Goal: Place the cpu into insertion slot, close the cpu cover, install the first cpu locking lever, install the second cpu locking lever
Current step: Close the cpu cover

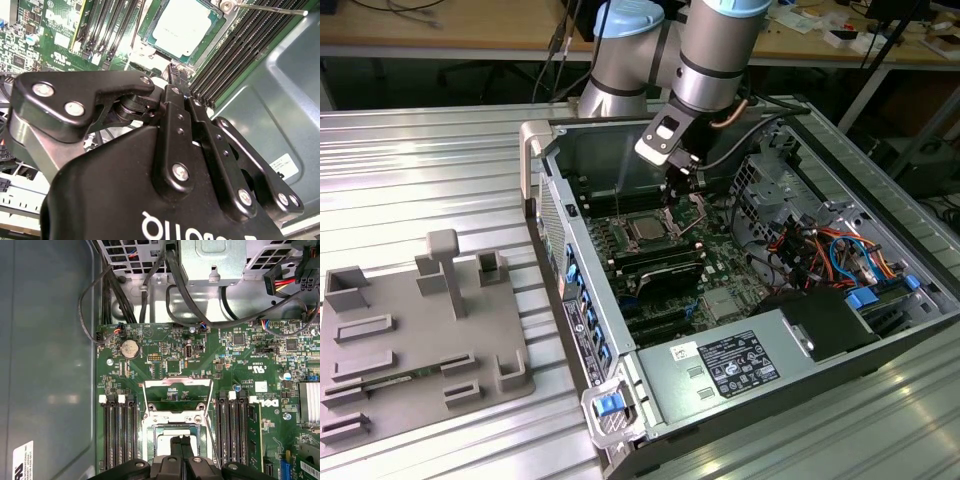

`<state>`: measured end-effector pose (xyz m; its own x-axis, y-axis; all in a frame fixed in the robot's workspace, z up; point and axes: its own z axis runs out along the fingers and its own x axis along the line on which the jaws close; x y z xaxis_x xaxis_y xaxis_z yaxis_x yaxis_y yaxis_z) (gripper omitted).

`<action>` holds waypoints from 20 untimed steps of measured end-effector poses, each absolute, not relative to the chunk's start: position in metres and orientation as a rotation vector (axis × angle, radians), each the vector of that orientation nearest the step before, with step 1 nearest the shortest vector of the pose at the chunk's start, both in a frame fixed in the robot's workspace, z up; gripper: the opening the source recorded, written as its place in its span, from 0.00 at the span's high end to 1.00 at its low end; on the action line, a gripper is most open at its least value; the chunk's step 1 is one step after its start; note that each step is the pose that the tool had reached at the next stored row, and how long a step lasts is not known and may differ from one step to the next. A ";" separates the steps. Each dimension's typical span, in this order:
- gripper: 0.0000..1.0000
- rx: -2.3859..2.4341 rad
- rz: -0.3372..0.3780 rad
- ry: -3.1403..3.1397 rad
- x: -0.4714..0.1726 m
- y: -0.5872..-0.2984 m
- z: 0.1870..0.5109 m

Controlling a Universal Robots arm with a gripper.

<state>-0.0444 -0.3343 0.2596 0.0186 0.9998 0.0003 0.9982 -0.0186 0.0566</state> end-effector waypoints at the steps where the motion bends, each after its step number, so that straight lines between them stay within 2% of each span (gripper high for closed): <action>1: 0.89 2.213 0.062 2.172 -0.044 -0.334 0.260; 20: 0.89 2.213 0.062 2.172 -0.040 -0.334 0.260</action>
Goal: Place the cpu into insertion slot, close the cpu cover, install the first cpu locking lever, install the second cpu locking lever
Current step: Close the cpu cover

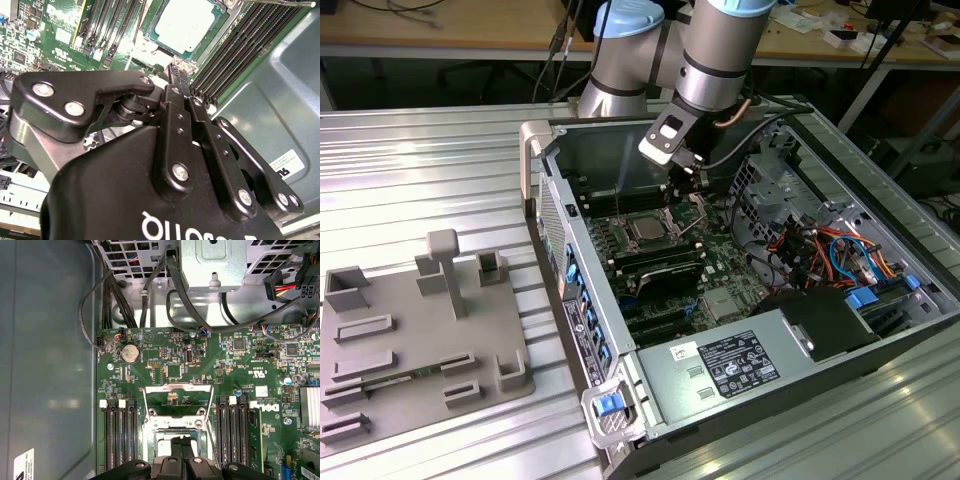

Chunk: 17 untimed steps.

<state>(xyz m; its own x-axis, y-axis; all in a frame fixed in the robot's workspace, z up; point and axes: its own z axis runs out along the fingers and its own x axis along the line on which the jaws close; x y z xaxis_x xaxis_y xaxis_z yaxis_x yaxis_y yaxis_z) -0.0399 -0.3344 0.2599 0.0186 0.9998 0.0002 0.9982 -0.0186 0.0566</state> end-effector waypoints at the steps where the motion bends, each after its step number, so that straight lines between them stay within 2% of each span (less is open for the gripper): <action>1: 0.89 2.213 0.061 2.172 -0.040 -0.334 0.260; 17: 0.89 2.214 0.060 2.173 -0.020 -0.334 0.267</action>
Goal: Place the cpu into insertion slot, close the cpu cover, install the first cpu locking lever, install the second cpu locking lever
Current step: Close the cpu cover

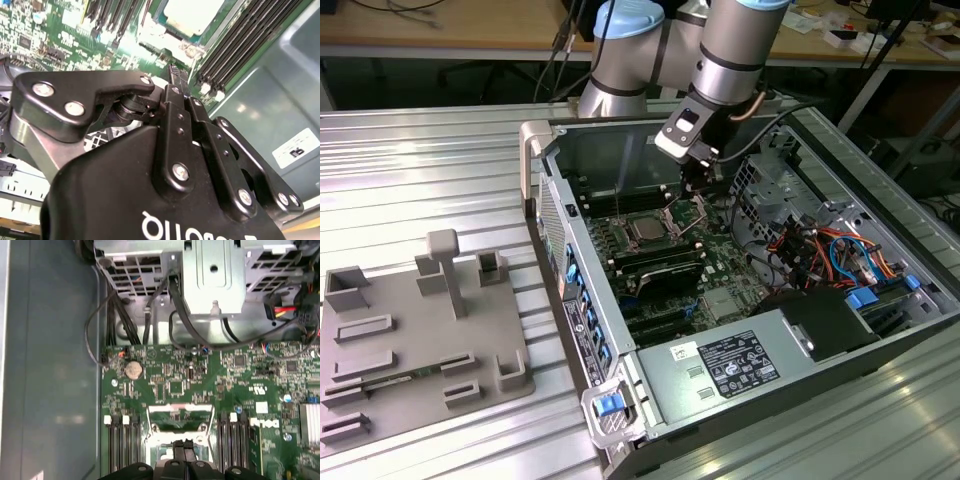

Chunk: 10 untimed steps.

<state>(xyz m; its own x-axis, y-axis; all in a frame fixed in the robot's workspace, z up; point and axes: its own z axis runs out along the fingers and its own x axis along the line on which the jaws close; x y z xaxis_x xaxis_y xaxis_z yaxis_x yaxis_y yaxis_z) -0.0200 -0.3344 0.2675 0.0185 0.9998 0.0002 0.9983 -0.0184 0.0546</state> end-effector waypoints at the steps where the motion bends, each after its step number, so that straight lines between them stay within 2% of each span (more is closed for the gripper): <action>1: 0.89 2.214 0.059 2.173 -0.018 -0.334 0.268; 10: 0.89 2.214 0.059 2.173 -0.016 -0.334 0.268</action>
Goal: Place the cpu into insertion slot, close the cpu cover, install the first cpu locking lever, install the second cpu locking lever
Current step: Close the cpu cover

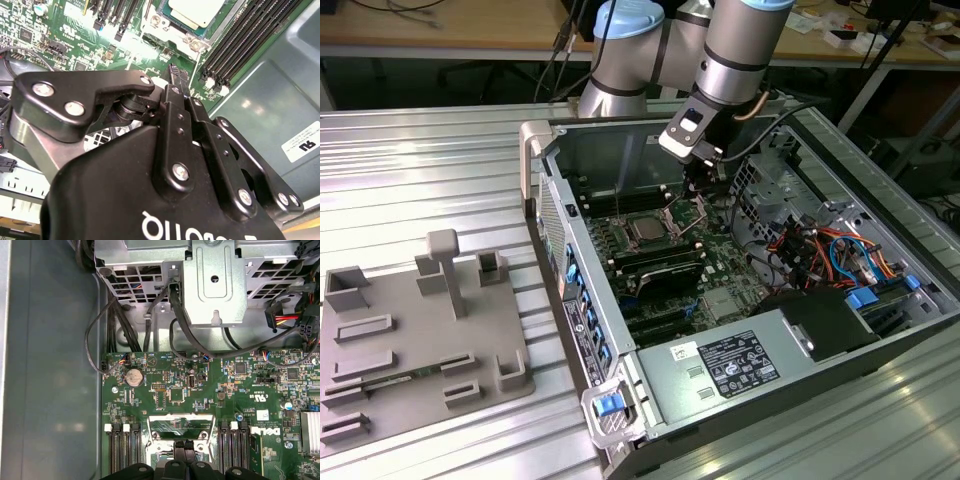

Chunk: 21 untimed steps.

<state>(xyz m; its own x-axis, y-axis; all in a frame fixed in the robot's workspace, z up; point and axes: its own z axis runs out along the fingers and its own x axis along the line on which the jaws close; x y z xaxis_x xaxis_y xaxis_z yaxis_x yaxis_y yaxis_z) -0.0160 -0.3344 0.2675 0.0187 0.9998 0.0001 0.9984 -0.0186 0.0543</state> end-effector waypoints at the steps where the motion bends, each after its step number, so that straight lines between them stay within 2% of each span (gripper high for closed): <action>1: 0.89 2.214 0.059 2.173 -0.016 -0.334 0.268; 21: 0.89 2.214 0.059 2.173 -0.008 -0.334 0.276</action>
